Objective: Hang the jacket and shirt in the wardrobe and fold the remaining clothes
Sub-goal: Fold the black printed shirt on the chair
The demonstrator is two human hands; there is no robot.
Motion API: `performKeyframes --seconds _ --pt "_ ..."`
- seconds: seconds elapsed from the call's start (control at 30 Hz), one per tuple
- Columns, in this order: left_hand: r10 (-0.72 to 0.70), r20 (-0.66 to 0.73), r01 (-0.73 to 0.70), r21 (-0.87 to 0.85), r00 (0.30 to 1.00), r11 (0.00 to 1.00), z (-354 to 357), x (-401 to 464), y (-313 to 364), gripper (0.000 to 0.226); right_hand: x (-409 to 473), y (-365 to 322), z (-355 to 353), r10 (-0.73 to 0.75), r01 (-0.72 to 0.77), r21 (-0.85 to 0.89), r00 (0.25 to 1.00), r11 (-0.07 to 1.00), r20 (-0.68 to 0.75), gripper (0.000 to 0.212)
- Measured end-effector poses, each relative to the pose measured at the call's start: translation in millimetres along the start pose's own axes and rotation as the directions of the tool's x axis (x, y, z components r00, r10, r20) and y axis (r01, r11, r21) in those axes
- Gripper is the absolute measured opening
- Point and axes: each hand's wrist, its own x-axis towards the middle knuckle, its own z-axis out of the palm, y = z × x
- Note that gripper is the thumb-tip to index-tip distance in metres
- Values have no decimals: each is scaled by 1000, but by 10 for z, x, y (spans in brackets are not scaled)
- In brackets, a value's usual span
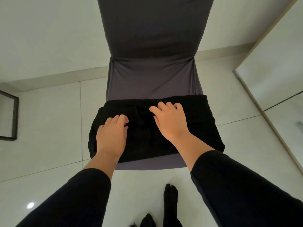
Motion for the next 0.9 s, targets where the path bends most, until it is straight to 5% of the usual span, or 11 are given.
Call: performKeyframes --seconds 0.17,0.3,0.43,0.57,0.73,0.9 --pt "19 -142 -17 15 990 1000 -91 -143 -101 17 -76 -114 -92 101 -90 121 992 989 -80 16" --pt "78 93 -85 73 993 994 24 -286 -204 31 -227 -141 -68 -22 15 60 993 998 117 26" --pt "15 118 -10 -44 993 999 54 -337 -186 32 -230 -294 -45 103 -106 111 994 988 30 22" --pt "-231 21 230 -226 973 947 59 -357 -213 34 -133 -543 -13 28 -48 149 991 988 133 31" --pt "-581 112 581 -339 806 740 79 -295 -413 42 75 -779 6 274 -323 124 912 938 306 67" --pt "-688 202 711 -320 697 626 47 -179 -595 36 216 -806 7 283 -350 249 921 903 267 36"
